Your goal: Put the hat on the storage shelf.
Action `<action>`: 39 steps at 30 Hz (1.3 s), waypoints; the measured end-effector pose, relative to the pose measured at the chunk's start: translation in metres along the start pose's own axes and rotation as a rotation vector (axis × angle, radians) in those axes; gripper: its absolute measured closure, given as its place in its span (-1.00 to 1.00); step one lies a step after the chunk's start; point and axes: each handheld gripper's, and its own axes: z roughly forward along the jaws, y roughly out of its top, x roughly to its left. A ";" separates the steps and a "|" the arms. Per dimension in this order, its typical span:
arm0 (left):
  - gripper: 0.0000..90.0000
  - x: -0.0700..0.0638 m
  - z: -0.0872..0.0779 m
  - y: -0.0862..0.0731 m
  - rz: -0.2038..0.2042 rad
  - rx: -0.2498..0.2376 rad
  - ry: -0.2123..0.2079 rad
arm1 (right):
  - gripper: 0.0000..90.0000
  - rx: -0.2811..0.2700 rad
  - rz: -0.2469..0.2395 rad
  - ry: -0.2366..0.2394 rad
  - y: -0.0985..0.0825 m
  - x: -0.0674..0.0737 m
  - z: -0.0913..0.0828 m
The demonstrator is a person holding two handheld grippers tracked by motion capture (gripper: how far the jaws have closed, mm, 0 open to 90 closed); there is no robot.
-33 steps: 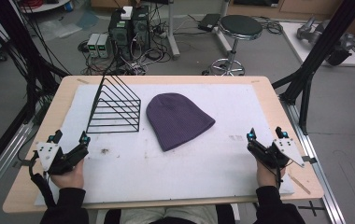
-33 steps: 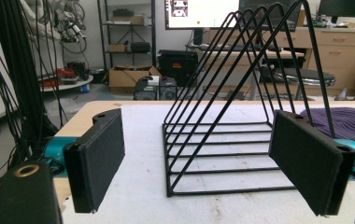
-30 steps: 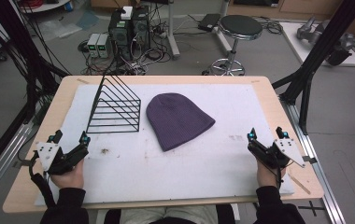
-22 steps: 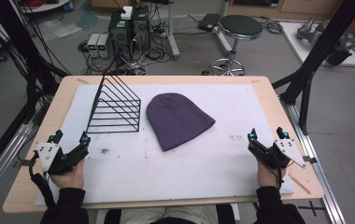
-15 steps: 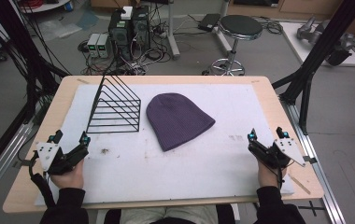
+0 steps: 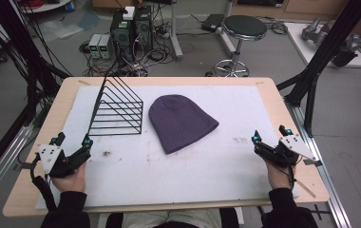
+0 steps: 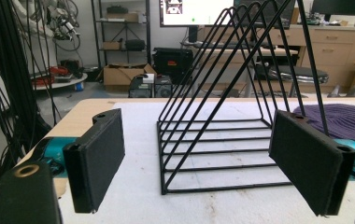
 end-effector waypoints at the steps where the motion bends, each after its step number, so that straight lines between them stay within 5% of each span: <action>1: -0.59 0.000 0.000 0.000 0.000 0.001 0.000 | -0.77 0.008 -0.007 0.007 0.002 -0.001 0.000; 8: -0.59 -0.001 0.002 0.000 0.003 0.006 -0.003 | -0.76 0.037 -0.052 0.071 0.023 -0.007 0.003; 14: -0.59 0.000 0.002 -0.001 0.001 0.006 -0.005 | -0.76 0.070 -0.136 0.140 0.042 -0.007 0.018; 25: -0.59 0.000 0.001 -0.001 0.000 0.006 -0.011 | -0.76 0.114 -0.159 0.257 0.071 -0.004 0.036; 39: -0.59 -0.001 0.002 -0.001 -0.008 0.006 -0.038 | -0.76 0.197 -0.239 0.407 0.120 0.016 0.077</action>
